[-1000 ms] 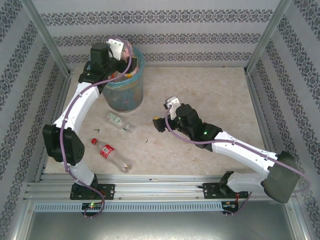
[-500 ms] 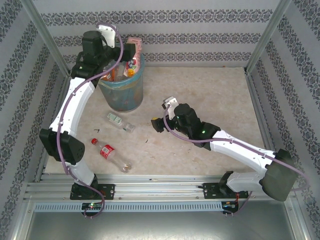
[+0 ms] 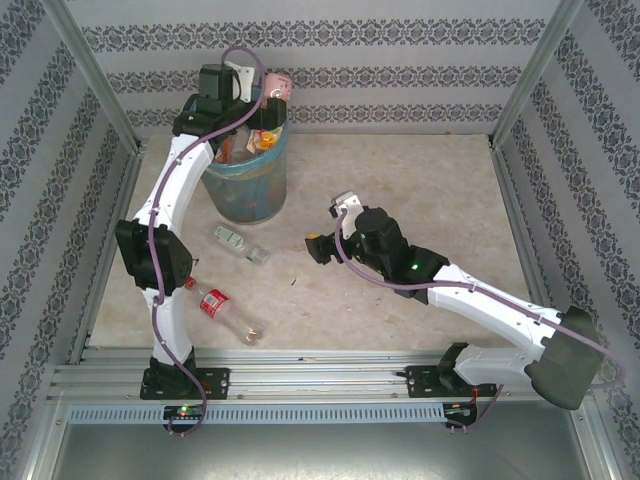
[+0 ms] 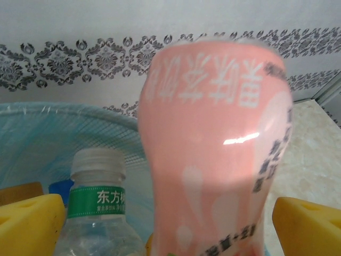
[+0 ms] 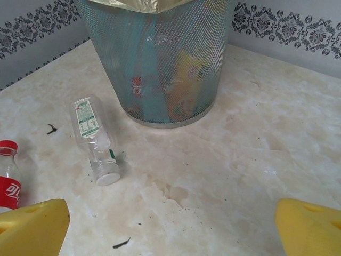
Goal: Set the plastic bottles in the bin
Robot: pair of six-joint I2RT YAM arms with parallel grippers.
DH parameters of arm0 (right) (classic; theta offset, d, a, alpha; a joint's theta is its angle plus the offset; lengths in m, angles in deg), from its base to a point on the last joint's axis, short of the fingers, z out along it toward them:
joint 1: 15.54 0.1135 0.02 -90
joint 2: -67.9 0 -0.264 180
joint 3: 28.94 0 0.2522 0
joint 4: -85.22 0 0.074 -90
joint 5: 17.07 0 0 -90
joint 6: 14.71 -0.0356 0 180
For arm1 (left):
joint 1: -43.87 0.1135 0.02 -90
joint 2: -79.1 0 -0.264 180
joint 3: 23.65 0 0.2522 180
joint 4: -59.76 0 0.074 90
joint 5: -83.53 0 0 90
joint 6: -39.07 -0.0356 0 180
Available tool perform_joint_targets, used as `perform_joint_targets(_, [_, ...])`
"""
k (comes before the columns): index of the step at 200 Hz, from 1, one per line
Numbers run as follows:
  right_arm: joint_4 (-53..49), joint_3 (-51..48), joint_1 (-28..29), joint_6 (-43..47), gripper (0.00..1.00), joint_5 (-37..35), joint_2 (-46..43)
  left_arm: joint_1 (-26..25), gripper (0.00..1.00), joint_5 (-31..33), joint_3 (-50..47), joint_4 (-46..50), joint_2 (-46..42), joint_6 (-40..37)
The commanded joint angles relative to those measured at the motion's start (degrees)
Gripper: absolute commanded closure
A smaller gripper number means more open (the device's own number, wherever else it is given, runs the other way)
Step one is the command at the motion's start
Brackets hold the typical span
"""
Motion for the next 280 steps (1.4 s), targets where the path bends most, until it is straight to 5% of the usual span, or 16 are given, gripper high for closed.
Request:
perform_joint_targets(1, [0.3,-0.8,-0.6,-1.6,0.02,-0.1,0.0,-0.9,0.0,-1.2,3.7,4.3,1.6,-1.6])
perform_joint_targets(75, [0.6,-1.9,-0.7,-2.1,0.02,-0.6,-0.3,-1.0,0.12,-4.4,5.3,1.9,4.1,-1.5])
perform_joint_targets(103, [-0.1,-0.8,-0.7,-1.8,0.02,0.0,0.1,-1.0,0.27,-5.7,6.6,1.6,4.1,-1.1])
perform_joint_targets(131, [0.3,-0.7,-0.7,-2.1,0.02,-0.1,0.1,-1.0,0.68,-5.1,7.8,0.9,3.3,-0.8])
perform_joint_targets(195, [0.3,-0.8,-0.7,-2.7,0.02,0.2,0.1,-1.0,0.62,-4.3,6.6,-5.5,-3.1,0.2])
perform_joint_targets(242, [0.8,-0.6,-0.8,-2.5,0.02,0.3,0.7,-0.5,0.62,3.3,0.2,-10.4,-11.9,-6.1])
perform_joint_targets(280, [1.2,-0.2,-0.7,-2.8,0.02,1.2,1.7,1.8,0.64,9.6,0.1,-0.6,-12.7,-14.4])
